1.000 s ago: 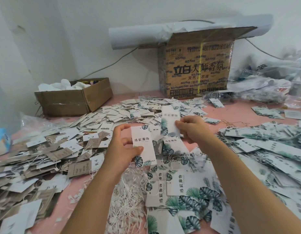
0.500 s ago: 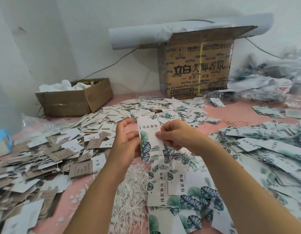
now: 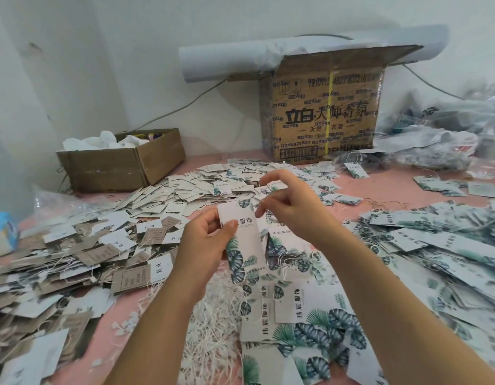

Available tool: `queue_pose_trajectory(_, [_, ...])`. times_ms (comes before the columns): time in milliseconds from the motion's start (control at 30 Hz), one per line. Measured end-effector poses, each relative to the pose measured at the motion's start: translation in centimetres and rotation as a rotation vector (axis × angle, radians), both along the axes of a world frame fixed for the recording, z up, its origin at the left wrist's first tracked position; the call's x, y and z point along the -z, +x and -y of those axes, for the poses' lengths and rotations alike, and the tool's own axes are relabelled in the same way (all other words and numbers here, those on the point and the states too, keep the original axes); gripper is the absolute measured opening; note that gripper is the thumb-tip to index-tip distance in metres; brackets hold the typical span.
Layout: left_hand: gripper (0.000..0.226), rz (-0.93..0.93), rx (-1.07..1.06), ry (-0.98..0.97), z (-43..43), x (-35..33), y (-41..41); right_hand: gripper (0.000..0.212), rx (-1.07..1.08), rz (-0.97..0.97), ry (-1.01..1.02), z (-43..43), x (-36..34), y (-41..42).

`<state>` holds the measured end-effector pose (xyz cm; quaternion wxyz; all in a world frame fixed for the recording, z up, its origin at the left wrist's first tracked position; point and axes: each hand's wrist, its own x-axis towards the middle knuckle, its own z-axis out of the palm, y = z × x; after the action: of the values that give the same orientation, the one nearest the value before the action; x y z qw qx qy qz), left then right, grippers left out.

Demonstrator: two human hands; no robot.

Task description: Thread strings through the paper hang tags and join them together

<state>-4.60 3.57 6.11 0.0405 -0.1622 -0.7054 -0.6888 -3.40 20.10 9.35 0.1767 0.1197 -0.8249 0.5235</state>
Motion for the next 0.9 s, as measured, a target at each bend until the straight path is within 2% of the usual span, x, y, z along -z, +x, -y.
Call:
queue_pose_trajectory(133, [0.021,-0.020,-0.012,0.012,0.0,-0.4,0.2,0.014,0.063,-0.098,0.023,0.1,-0.3,0.0])
queue_pose_trajectory(333, [0.021,-0.055,-0.017,-0.005,-0.1,-0.8,0.5,0.020,0.068,-0.138,0.099,0.5,-0.5,0.3])
queue_pose_trajectory(600, [0.022,-0.093,-0.004,-0.009,-0.4,-1.3,1.0,0.002,0.202,-0.200,0.224,1.0,-1.0,0.6])
queue_pose_trajectory(900, [0.022,-0.139,0.001,-0.042,-0.5,-1.6,1.3,0.009,0.285,-0.251,0.288,1.4,-1.4,0.7])
